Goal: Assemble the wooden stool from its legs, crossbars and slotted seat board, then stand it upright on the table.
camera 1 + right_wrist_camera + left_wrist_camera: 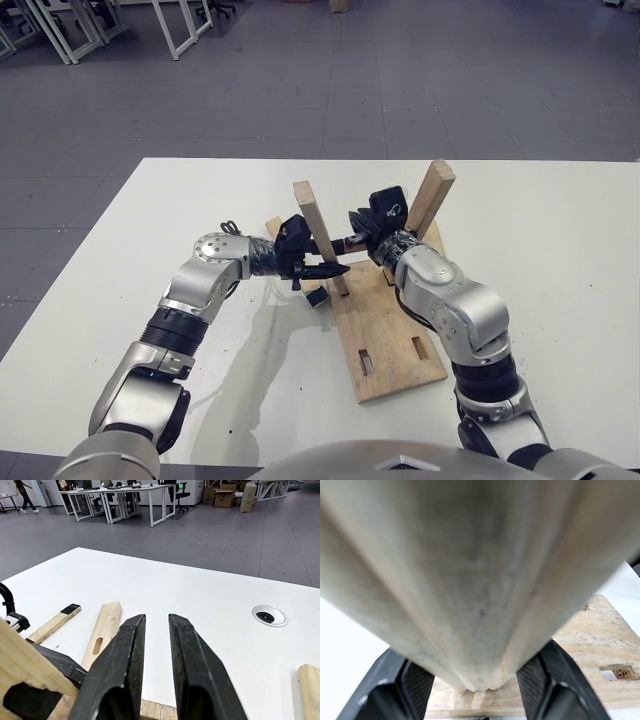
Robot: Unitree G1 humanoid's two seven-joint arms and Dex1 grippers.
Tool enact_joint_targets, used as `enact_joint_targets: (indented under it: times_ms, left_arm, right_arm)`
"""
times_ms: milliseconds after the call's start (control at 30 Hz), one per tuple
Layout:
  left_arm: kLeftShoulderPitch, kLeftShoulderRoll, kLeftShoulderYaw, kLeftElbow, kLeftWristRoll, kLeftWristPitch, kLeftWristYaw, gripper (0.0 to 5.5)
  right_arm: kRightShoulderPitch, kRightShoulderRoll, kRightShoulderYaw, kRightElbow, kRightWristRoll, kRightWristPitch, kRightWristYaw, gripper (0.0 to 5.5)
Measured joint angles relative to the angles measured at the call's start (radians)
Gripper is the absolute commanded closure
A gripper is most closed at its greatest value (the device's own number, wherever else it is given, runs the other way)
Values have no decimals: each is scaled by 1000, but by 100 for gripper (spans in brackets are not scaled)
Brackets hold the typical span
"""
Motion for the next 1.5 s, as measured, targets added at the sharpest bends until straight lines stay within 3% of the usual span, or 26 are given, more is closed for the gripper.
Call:
enact_joint_targets:
  times_ms: [200,433,467,600,667,733,967,1033,1167,1367,1467,1500]
  left_arm:
    - [-7,0,-8,6,0,0,1,344]
    - [-11,0,-15,13,0,-21,1,344]
    - [-16,0,-17,20,0,-23,-2,344]
    - [-38,-2,-27,67,-1,-52,-25,344]
    - [-53,-2,-34,95,-2,-66,-40,344]
    - [-69,-4,-42,127,-2,-77,-53,344]
    - [-99,-21,-48,193,-2,-93,-82,344]
    - [-99,-22,-48,197,-2,-98,-84,344]
    - [-100,19,-21,230,-23,-120,-126,344]
    - [-100,21,-13,265,-24,-170,-145,344]
    - [-97,17,-14,266,-22,-198,-145,344]
    - [-98,11,-15,272,-20,-208,-145,344]
  right_arm:
    - [17,27,-31,3,13,-47,43,469]
    - [-2,3,-324,-252,443,108,224,469]
    - [17,-42,-346,-287,508,152,267,469]
    - [222,-407,-401,-376,663,298,511,469]
    - [288,-610,-391,-356,599,296,586,469]
    - [290,-696,-380,-261,462,266,529,469]
    - [142,-481,-403,-13,110,90,75,469]
    - [114,-401,-386,11,82,72,30,469]
    - [58,-139,-241,-59,161,76,60,469]
    - [65,-139,-237,-99,161,108,72,469]
    - [76,-286,-225,-145,186,144,217,469]
    - [101,-402,-209,-164,216,160,324,469]
